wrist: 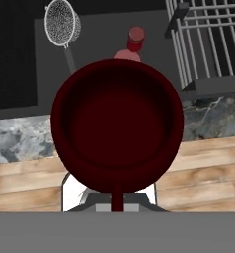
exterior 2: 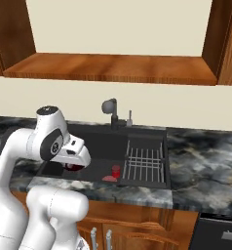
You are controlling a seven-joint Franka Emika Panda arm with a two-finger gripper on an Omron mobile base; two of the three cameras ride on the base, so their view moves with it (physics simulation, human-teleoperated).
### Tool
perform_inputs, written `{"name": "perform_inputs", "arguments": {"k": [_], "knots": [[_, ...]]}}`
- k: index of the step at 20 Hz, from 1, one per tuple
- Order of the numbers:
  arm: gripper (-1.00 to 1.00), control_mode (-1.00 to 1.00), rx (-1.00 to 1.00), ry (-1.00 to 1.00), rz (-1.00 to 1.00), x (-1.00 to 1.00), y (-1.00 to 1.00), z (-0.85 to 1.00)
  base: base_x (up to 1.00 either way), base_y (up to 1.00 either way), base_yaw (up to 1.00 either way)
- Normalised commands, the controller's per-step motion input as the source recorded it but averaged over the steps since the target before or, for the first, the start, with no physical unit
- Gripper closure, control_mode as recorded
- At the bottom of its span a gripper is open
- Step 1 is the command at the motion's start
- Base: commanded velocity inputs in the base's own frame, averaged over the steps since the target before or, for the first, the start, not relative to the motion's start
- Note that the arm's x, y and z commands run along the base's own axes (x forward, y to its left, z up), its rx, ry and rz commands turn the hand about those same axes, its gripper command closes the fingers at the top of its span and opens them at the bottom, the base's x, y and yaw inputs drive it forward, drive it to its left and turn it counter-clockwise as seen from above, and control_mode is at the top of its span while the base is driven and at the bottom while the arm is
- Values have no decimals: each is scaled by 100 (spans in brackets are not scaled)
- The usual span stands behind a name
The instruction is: Pick the strainer and mug and place them in the sink. Then turn on the water.
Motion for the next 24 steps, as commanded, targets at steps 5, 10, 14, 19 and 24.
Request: {"name": "perform_inputs", "arguments": {"k": [5, 10, 14, 19, 24], "knots": [[100, -100, 0, 0, 0, 36, 8, -16, 0, 0, 0], [100, -100, 1, 0, 0, 33, 0, -13, 0, 0, 0], [100, -100, 3, 2, 0, 29, 0, -15, 0, 0, 0], [100, -100, 4, 3, 0, 29, 0, -17, 0, 0, 0], [100, -100, 3, 2, 0, 24, 0, -18, 0, 0, 0]]}}
